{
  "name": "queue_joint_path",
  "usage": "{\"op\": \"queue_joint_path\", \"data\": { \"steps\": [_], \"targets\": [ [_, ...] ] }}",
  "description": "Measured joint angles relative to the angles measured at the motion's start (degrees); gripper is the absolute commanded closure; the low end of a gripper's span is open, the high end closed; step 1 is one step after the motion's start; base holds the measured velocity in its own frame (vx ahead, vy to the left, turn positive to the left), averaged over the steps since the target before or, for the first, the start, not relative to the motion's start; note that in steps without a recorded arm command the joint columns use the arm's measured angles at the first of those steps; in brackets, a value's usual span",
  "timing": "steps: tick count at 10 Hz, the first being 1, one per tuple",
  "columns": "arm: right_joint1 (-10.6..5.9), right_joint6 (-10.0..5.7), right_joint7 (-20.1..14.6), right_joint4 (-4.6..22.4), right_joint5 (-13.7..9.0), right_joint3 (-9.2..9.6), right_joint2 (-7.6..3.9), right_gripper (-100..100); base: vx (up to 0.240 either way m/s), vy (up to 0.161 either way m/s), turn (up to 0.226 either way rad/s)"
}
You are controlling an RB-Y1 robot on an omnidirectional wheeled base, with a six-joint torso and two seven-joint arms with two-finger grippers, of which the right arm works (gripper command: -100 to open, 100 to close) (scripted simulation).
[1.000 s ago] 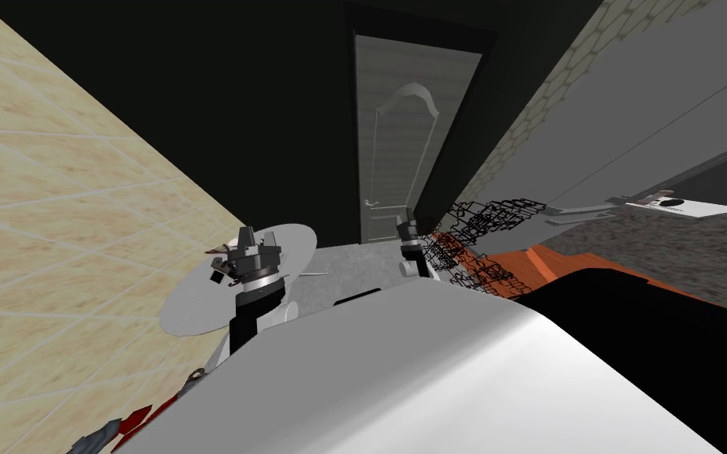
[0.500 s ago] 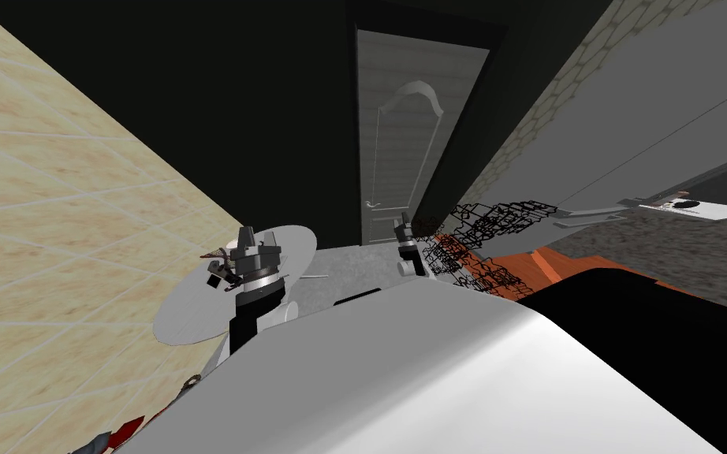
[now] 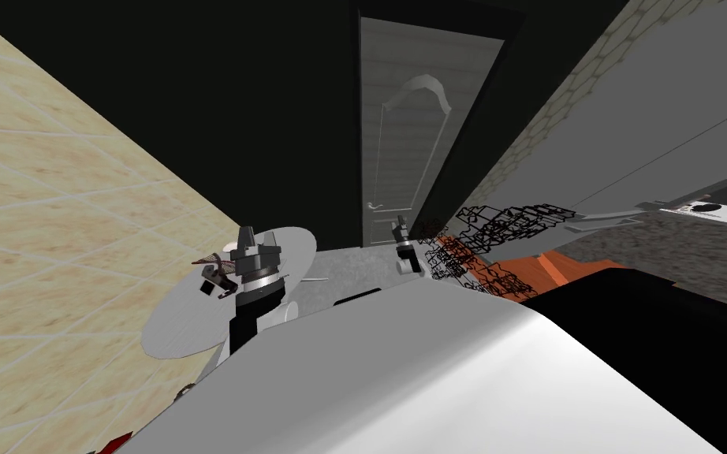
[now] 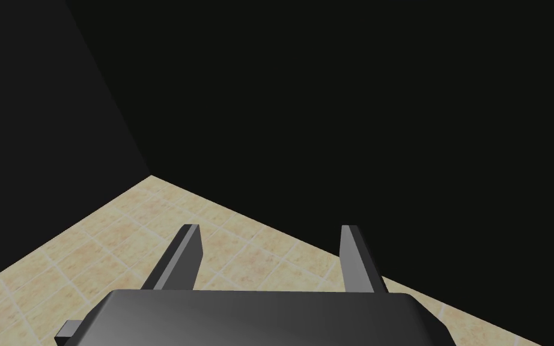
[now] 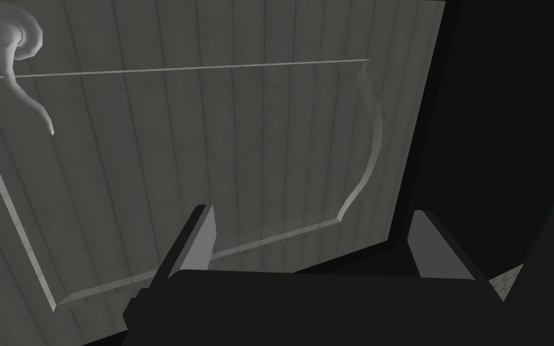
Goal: Pull the door open
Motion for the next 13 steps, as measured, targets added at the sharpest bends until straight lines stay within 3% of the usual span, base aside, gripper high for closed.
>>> {"op": "queue_joint_path", "data": {
  "steps": [13],
  "targets": [
    [-8.17,-0.87,0.80,18.00,-0.96,-1.08,-2.04,-100,0.068,-0.003,0.011]
  ]
}}
